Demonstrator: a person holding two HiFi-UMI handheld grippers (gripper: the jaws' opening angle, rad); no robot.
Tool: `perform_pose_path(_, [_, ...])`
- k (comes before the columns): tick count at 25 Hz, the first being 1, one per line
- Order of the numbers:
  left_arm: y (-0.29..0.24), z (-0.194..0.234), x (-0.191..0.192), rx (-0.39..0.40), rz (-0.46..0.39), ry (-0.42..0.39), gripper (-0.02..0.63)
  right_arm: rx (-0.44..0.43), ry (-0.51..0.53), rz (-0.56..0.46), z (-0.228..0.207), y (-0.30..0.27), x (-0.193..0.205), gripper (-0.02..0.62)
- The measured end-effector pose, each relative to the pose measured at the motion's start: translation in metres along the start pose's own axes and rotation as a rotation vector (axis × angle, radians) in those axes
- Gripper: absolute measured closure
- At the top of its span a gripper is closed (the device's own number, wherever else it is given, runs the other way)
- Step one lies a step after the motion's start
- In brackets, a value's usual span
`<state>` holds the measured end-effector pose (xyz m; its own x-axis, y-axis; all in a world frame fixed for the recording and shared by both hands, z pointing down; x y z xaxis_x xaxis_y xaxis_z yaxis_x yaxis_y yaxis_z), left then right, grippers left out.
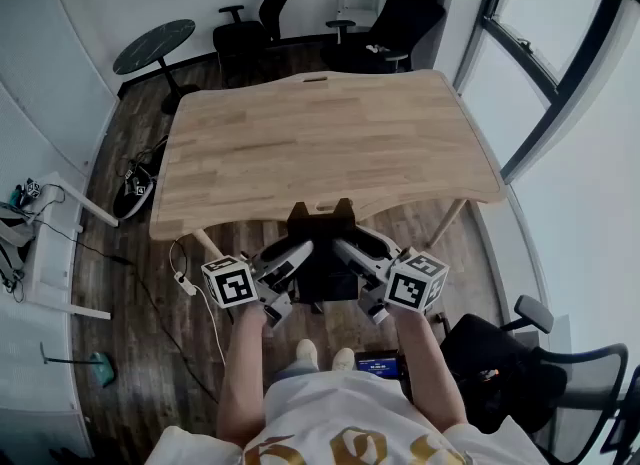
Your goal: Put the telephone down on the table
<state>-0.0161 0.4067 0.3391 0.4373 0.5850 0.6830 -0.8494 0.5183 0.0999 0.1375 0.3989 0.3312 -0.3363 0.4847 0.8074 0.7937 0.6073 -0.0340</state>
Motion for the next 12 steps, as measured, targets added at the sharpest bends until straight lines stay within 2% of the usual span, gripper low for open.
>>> perform_pose_path(12, [0.007,-0.012,0.009,-0.022,-0.022,0.001,0.403,-0.027,0.000,0.029,0.008,0.006,0.004,0.400])
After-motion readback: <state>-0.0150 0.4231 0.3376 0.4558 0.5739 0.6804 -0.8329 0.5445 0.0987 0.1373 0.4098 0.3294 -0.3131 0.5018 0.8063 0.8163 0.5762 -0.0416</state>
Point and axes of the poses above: the fingertips, and each gripper's own axes: y backward along the fingers, z to its left, x out of its underside, the point moved 5 cm from there along y, backward along the fingers, and after that the axes turned 5 degrees about x, right-handed, at the moved point
